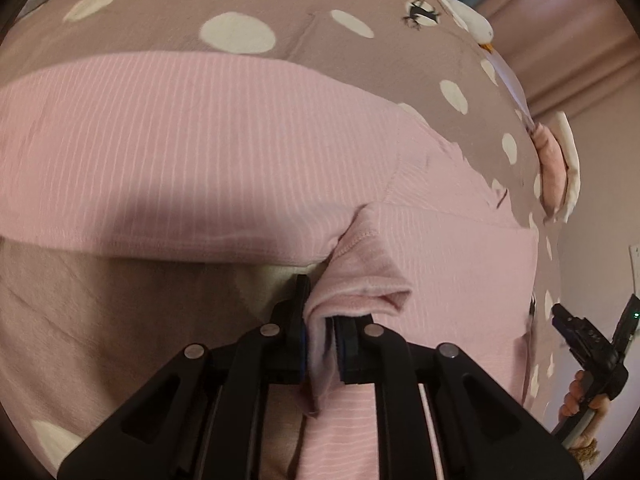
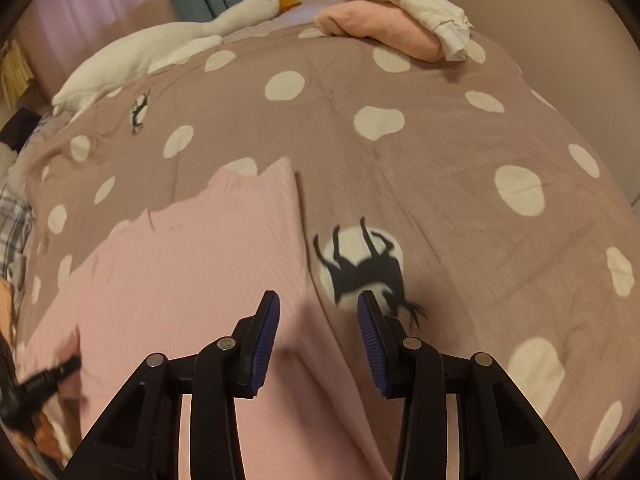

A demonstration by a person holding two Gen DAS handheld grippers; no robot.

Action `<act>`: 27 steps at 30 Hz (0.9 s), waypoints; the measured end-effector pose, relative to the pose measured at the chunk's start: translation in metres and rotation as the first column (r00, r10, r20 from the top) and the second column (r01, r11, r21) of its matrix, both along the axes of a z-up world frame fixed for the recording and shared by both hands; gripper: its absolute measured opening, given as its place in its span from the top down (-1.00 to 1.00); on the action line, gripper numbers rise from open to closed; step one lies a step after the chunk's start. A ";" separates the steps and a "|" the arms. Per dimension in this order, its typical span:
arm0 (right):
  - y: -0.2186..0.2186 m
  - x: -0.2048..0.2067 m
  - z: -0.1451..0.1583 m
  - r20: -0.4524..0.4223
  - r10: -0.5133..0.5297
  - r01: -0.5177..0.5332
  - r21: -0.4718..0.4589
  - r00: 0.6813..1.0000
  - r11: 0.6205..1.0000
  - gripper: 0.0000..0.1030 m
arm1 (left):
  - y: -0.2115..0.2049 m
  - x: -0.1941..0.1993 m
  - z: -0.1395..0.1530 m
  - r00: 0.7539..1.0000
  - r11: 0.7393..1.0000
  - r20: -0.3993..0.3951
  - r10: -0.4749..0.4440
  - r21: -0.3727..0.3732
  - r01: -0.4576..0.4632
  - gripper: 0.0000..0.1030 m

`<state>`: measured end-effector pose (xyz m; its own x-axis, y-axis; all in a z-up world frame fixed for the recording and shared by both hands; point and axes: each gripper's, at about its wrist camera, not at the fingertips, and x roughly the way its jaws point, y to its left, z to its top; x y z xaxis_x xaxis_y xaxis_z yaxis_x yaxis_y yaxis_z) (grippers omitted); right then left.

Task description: Fold small clothes

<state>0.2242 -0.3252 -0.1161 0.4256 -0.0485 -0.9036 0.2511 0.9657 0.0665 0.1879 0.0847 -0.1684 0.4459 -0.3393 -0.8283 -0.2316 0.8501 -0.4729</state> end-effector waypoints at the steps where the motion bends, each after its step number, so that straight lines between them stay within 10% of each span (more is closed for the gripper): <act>1: 0.001 0.004 -0.003 -0.013 -0.011 0.011 -0.026 1.000 1.000 0.19 | 0.000 0.000 0.000 1.000 1.000 0.001 0.002 0.003 -0.002 0.74; 20: 0.006 0.017 -0.058 -0.141 -0.018 0.015 -0.020 0.990 1.000 0.19 | 0.004 -0.016 0.008 1.000 0.990 0.009 0.027 0.141 -0.028 0.59; 27: 0.009 0.018 -0.059 -0.135 -0.012 0.007 -0.035 0.991 0.999 0.19 | 0.014 -0.017 0.001 0.997 0.994 0.001 0.079 0.073 -0.079 0.58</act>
